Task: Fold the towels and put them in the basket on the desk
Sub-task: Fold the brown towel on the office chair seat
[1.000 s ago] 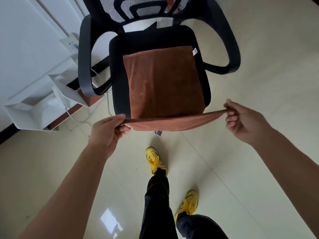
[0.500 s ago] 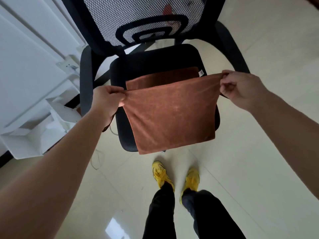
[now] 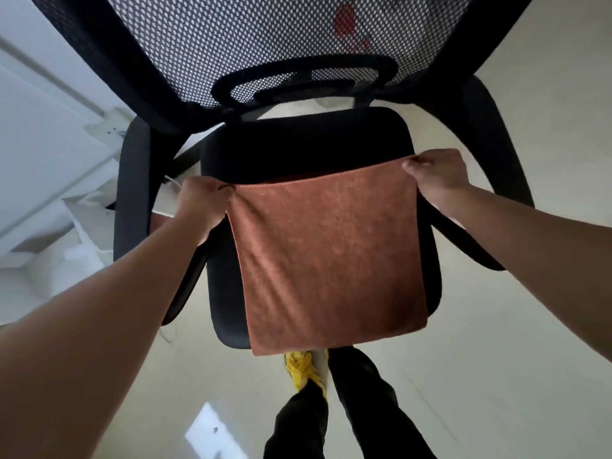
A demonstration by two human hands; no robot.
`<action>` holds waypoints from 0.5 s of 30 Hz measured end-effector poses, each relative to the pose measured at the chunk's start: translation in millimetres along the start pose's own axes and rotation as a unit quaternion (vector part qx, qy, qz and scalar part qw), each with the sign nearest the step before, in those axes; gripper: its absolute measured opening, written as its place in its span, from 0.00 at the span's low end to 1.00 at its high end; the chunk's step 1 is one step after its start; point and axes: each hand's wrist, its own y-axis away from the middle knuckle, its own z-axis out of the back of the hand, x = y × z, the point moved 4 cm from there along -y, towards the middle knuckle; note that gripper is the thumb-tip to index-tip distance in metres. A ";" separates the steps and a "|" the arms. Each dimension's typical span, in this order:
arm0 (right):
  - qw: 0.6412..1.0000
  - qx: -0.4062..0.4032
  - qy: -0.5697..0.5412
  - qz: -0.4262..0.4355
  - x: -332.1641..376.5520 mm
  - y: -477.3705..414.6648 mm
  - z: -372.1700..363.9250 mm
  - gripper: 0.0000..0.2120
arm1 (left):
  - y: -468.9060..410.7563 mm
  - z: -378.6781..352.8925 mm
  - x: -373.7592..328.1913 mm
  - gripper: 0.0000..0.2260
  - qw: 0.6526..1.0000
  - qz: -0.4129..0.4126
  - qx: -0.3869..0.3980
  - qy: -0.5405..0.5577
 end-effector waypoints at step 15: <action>0.986 0.027 0.163 -0.033 -39.2 -80.2 -36.6 0.16 | -69.4 -37.7 25.1 0.12 0.992 0.121 -0.041 -0.020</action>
